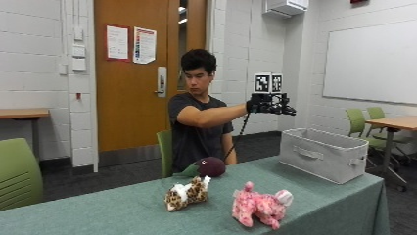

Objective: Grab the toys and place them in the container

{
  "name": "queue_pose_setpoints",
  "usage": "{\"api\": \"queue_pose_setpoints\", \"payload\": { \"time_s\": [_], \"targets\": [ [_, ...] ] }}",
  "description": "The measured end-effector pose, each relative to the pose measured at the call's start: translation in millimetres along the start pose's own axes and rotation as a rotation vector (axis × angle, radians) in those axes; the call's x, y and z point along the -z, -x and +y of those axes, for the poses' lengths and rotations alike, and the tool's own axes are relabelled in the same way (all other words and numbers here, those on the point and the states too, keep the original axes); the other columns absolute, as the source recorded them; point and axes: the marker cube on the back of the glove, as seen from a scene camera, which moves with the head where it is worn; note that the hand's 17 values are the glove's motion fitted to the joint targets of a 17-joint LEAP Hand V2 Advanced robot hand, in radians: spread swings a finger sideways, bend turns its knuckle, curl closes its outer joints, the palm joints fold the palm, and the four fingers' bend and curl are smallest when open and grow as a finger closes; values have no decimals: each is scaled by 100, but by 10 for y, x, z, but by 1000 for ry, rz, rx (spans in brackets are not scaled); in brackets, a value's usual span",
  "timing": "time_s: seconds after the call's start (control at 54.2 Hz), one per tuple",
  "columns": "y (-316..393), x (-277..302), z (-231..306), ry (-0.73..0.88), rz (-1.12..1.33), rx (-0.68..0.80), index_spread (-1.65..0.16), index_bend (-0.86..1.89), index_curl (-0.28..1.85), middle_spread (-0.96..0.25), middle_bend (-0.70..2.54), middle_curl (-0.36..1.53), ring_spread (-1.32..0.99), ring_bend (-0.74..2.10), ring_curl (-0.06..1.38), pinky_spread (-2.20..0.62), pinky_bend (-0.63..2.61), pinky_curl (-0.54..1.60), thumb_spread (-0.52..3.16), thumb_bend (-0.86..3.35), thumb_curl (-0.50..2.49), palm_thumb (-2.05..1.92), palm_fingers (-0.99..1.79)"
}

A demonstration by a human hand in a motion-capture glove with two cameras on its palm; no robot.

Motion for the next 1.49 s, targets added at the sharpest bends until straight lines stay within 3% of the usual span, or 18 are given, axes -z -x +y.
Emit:
{"api": "queue_pose_setpoints", "payload": {
  "time_s": [0.203, 0.535, 0.701, 0.867, 1.07, 1.494],
  "targets": [
    [-15, 14, 34, -8, -9, -5, -16, 19, 15, -4, 23, 13, -20, 17, 5, -6, 47, 18, 77, -14, 0, -22, 9],
    [-90, 5, 70, 24, -27, 14, -20, 19, 26, -5, 24, 23, -25, 18, 11, -7, 49, 25, 94, -14, 1, -22, 4],
    [-512, 14, 277, 102, -118, 35, -20, 18, 30, -5, 25, 27, -26, 19, 13, -8, 50, 28, 96, -14, 1, -22, 2],
    [-1206, -97, 636, 67, -83, -39, -21, 19, 33, -6, 25, 30, -26, 18, 15, -8, 50, 29, 95, -14, 1, -22, -1],
    [-1762, -589, 1136, 76, -33, -116, -21, 19, 36, -6, 25, 33, -26, 18, 17, -7, 50, 31, 91, -15, 2, -23, -1],
    [-2112, -2160, 1903, 213, -67, -150, -21, 18, 40, -6, 23, 36, -26, 17, 19, -6, 50, 33, 80, -14, 6, -22, -4]
  ]
}}
